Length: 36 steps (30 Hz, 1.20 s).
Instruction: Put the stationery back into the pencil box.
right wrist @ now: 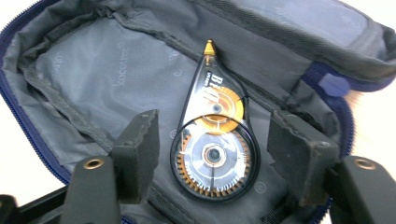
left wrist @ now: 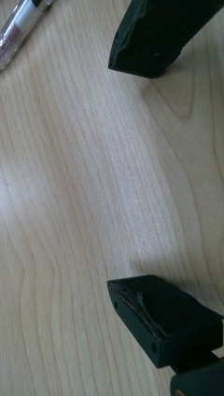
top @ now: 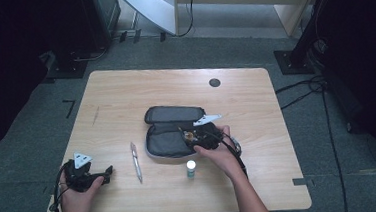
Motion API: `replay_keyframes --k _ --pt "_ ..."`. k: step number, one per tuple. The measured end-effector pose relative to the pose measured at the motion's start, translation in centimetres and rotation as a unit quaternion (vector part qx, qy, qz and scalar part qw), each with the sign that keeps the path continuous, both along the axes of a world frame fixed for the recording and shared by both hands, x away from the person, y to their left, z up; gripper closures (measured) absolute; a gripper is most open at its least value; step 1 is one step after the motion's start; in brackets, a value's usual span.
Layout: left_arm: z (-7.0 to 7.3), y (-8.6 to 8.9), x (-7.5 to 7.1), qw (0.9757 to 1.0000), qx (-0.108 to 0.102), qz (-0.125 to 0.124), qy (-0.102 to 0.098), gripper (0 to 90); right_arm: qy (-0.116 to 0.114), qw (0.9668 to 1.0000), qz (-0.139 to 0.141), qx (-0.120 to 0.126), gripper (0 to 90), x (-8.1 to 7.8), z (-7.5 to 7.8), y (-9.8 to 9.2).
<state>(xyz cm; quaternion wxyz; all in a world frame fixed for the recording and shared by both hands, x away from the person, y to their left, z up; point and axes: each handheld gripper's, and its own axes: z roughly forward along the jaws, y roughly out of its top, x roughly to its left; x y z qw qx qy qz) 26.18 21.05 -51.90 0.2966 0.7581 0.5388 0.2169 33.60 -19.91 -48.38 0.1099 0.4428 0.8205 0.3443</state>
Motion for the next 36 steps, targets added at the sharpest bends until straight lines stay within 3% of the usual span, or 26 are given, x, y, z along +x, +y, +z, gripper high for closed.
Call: replay_keyframes --k 8,9,14,18,23,28,36 --pt "0.0 0.0 0.0 1.0 0.001 0.0 0.0 0.0 -0.018 0.9989 -0.033 0.028 35.4 -1.1 2.2 -1.1" --pt "0.0 0.0 0.0 1.0 0.0 0.0 0.0 0.0 -0.025 0.9986 -0.035 0.031 35.4 -1.7 3.1 -1.3" --pt "0.0 0.0 0.0 1.0 0.001 0.0 0.0 0.0 -0.034 0.9987 -0.025 0.028 35.3 -3.0 4.4 -1.6" --pt "0.0 0.0 0.1 1.0 0.001 0.0 0.0 0.0 -0.037 0.9976 -0.044 0.039 36.6 -4.5 6.0 -1.7" --pt "0.0 0.0 0.1 1.0 0.002 0.0 0.0 0.0 -0.048 0.9979 -0.029 0.034 37.1 -5.8 7.0 -1.6" --pt "0.0 0.0 0.1 1.0 0.002 -0.001 0.0 0.0 -0.051 0.9968 -0.026 0.055 37.8 -7.8 8.1 -2.0" --pt "0.0 0.0 0.1 1.0 0.002 -0.001 0.0 0.0 -0.062 0.996 -0.01 0.065 40.5 -9.9 8.2 -1.8"
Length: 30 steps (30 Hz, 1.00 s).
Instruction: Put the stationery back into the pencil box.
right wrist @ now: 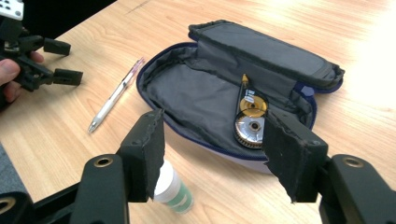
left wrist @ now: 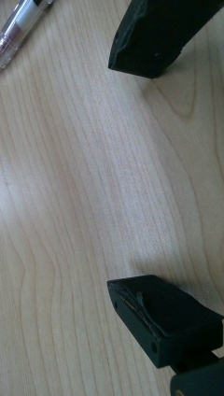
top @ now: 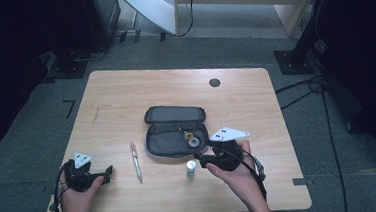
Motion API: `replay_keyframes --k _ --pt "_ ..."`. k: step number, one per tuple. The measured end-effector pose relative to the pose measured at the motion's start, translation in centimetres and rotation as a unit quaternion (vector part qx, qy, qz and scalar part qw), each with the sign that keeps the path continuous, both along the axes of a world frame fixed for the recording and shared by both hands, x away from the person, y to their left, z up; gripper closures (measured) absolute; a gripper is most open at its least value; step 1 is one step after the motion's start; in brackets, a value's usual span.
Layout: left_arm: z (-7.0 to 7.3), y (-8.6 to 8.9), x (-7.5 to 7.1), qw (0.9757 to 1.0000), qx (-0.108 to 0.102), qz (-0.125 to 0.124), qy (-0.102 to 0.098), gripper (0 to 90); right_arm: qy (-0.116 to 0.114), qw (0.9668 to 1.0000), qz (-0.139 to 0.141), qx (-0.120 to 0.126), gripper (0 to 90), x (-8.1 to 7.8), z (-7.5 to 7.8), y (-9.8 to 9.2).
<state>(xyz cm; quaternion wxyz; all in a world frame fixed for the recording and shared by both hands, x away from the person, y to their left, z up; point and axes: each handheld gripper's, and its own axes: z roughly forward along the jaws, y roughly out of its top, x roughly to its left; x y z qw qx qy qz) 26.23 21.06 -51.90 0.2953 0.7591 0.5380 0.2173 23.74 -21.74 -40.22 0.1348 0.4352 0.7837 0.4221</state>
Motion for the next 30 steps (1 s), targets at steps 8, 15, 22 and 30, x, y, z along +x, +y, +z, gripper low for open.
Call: replay_keyframes --k 8,15,22,30 --pt "0.0 0.0 0.0 1.0 0.0 0.0 0.0 0.0 0.007 0.9995 0.025 0.015 43.3 -1.1 -1.0 0.8" --pt "0.0 0.0 0.0 1.0 0.0 0.0 0.0 0.0 0.011 0.9989 0.045 0.012 45.4 -1.8 -2.4 2.1" --pt "0.0 0.0 0.0 1.0 -0.002 0.001 -0.001 0.0 0.018 0.9991 0.036 -0.014 47.4 -1.8 -3.9 3.3" --pt "0.0 0.0 0.0 1.0 0.0 0.0 0.0 0.0 0.014 0.9988 0.029 -0.037 64.4 -1.5 -5.0 3.8"
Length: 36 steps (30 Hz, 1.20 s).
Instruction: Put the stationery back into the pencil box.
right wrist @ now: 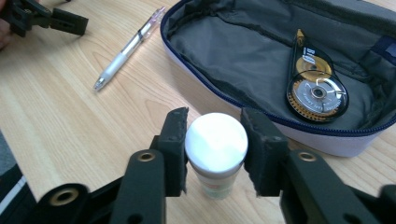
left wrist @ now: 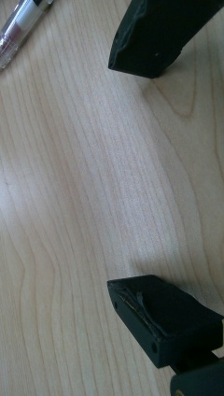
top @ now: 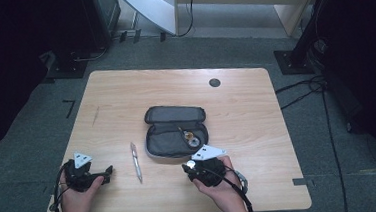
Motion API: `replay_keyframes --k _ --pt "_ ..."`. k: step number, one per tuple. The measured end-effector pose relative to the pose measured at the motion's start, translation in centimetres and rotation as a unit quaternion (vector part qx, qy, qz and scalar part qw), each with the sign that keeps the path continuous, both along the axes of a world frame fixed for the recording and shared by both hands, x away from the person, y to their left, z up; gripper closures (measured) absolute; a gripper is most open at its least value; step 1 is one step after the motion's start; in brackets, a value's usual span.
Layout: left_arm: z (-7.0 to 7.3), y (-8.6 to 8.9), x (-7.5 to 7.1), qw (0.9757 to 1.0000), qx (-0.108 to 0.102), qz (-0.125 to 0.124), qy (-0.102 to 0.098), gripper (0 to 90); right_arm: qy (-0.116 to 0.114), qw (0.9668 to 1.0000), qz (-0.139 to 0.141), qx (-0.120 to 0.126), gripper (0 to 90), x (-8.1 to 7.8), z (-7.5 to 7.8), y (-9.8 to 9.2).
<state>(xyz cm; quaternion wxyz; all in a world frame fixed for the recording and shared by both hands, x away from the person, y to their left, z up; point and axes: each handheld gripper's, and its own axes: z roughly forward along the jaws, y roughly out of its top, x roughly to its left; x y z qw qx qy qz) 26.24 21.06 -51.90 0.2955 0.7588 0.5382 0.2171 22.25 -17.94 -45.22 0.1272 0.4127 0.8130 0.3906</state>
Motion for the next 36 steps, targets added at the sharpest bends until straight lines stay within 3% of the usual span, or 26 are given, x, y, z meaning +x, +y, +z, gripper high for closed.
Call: replay_keyframes --k 5,15,24,30,36 --pt "0.0 0.0 0.0 1.0 0.0 0.0 0.0 0.0 -0.007 1.0 -0.002 -0.002 65.5 0.1 0.1 -0.2" --pt "0.0 0.0 0.0 1.0 -0.002 0.0 -0.001 0.0 -0.012 0.9994 0.006 0.031 65.6 0.7 1.9 -0.1" --pt "0.0 0.0 0.0 1.0 -0.002 0.0 -0.001 0.0 -0.036 0.9982 0.005 0.048 65.6 2.9 4.4 0.3" --pt "0.0 0.0 0.0 1.0 -0.002 0.001 -0.001 0.0 -0.041 0.9979 0.008 0.049 65.6 4.9 5.0 1.2" --pt "0.0 0.0 0.0 1.0 -0.002 0.001 -0.002 0.0 -0.048 0.9977 0.002 0.047 65.6 6.7 4.4 2.2"
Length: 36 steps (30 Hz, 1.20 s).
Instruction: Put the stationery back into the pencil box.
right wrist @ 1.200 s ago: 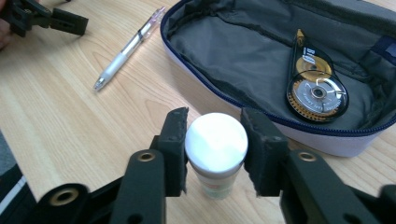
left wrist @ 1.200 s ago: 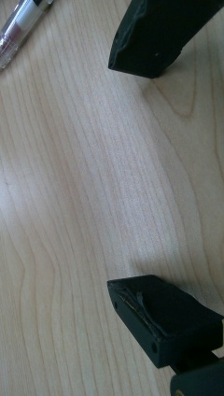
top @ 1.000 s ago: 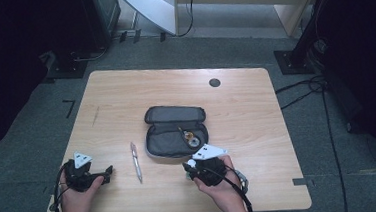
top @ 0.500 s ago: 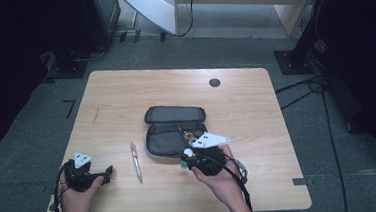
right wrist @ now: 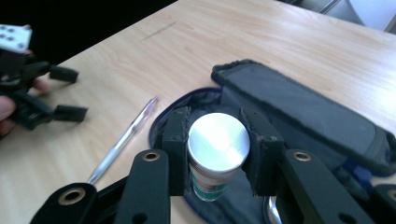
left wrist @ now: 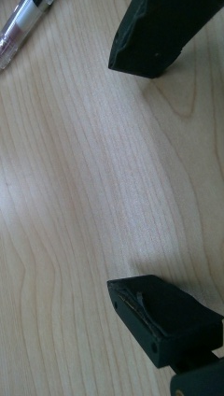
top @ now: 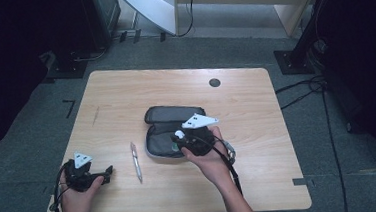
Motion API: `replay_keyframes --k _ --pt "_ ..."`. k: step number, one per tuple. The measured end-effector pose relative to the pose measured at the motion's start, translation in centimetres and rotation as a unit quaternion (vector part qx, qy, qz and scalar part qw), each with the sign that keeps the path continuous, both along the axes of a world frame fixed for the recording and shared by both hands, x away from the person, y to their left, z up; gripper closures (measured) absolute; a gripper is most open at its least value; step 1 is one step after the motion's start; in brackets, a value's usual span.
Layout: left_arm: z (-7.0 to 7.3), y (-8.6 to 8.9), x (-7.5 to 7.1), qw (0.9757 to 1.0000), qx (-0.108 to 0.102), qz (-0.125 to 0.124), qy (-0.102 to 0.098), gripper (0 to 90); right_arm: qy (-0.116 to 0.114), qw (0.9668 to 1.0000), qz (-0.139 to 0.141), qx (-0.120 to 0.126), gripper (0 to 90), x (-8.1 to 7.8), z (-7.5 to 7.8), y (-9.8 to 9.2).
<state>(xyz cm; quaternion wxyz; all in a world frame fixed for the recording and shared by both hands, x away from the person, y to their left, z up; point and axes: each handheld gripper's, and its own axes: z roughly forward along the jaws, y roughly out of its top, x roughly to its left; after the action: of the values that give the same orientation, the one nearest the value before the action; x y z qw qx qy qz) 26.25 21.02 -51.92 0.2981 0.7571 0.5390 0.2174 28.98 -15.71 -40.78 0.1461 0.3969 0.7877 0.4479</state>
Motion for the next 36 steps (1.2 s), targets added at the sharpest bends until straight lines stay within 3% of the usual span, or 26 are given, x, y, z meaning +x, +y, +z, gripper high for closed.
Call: replay_keyframes --k 4,13,18,22,25,29,36 --pt "0.0 0.0 0.0 1.0 0.0 0.001 0.0 0.0 0.01 0.9999 -0.006 -0.005 65.6 1.9 -1.7 0.9" --pt "0.0 0.0 0.0 1.0 0.0 -0.001 0.001 0.0 0.014 0.9998 -0.014 -0.007 65.5 4.0 -3.6 1.9" --pt "0.0 0.0 0.0 1.0 0.001 -0.003 0.001 0.0 -0.003 0.9995 -0.031 0.007 65.5 4.8 -4.1 2.2" --pt "0.0 0.0 0.0 1.0 0.001 -0.003 0.001 0.0 -0.011 0.999 -0.044 -0.002 65.5 5.2 -4.9 2.4" --pt "0.0 0.0 0.0 1.0 0.001 -0.003 0.001 0.0 -0.014 0.9989 -0.043 0.002 65.5 5.2 -5.2 2.3" --pt "0.0 0.0 0.0 1.0 0.001 -0.003 0.001 0.0 -0.015 0.9994 -0.031 -0.01 65.5 4.7 -5.1 2.0" --pt "0.0 0.0 0.0 1.0 0.002 -0.003 0.001 0.0 0.009 0.9992 -0.011 -0.037 65.4 2.5 -5.8 -0.2"
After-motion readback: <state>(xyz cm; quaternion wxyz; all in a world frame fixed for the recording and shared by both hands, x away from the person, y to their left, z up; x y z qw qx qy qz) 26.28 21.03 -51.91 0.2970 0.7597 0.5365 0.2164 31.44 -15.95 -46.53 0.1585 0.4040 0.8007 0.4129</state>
